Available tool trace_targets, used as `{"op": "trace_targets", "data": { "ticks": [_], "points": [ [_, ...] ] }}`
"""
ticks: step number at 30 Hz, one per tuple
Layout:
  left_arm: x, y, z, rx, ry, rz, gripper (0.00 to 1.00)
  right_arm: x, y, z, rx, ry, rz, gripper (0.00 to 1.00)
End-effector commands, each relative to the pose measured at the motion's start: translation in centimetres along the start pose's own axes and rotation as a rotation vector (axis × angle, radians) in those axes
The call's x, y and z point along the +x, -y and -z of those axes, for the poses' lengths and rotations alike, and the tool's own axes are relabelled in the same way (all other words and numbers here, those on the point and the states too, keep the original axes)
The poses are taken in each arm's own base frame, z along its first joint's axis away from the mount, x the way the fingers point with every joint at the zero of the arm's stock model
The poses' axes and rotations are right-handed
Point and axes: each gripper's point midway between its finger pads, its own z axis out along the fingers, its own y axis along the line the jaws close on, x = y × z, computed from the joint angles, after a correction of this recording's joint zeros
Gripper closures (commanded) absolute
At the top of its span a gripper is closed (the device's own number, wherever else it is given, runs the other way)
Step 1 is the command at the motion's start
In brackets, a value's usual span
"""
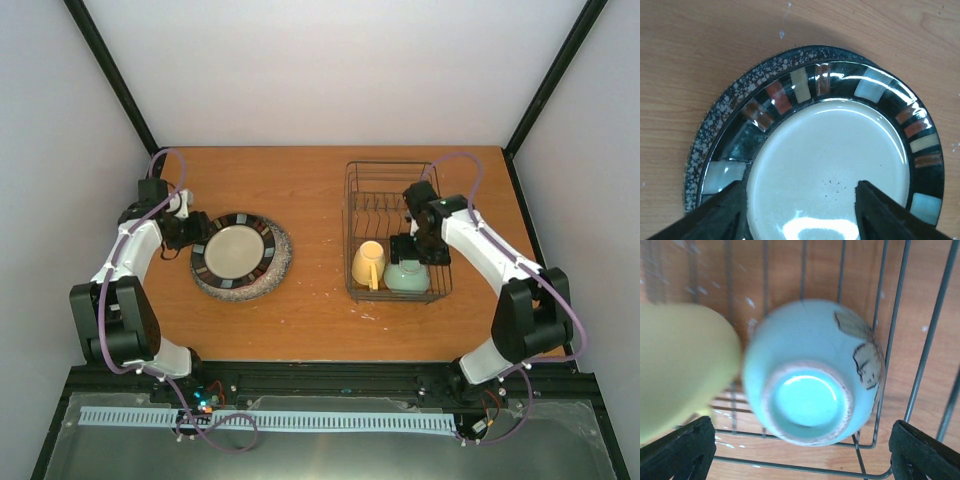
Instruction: Load the mixed dishes into the dish rack
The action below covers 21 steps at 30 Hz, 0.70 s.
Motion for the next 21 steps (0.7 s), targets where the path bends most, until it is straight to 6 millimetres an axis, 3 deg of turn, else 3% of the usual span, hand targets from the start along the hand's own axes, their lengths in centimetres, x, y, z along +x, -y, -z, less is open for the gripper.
{"op": "trace_targets", "data": {
  "ticks": [1,5,10,17,21],
  "points": [
    [0.3,-0.5,0.8,-0.009,0.002,0.027,0.45,-3.3,-2.1,6.7,-0.101,0.195,0.028,0.07],
    [1.0,-1.0,0.3,0.007,-0.015,0.05,0.51,-5.2,-1.8,11.8,-0.078,0.323,0.05,0.07],
    [1.6,-3.2,-0.5,-0.097,-0.04,0.082,0.5,-5.9,-2.9,15.3,-0.142,0.402,0.079,0.07],
    [1.5,-5.1,-0.6,-0.139,-0.019,0.111,0.49,-6.0,-4.6,16.2,-0.236,0.42,0.114,0.08],
    [1.1,-6.2,0.0,-0.044,0.025,0.166,0.52,-6.1,-5.1,16.3,-0.261,0.423,0.137,0.08]
  ]
}}
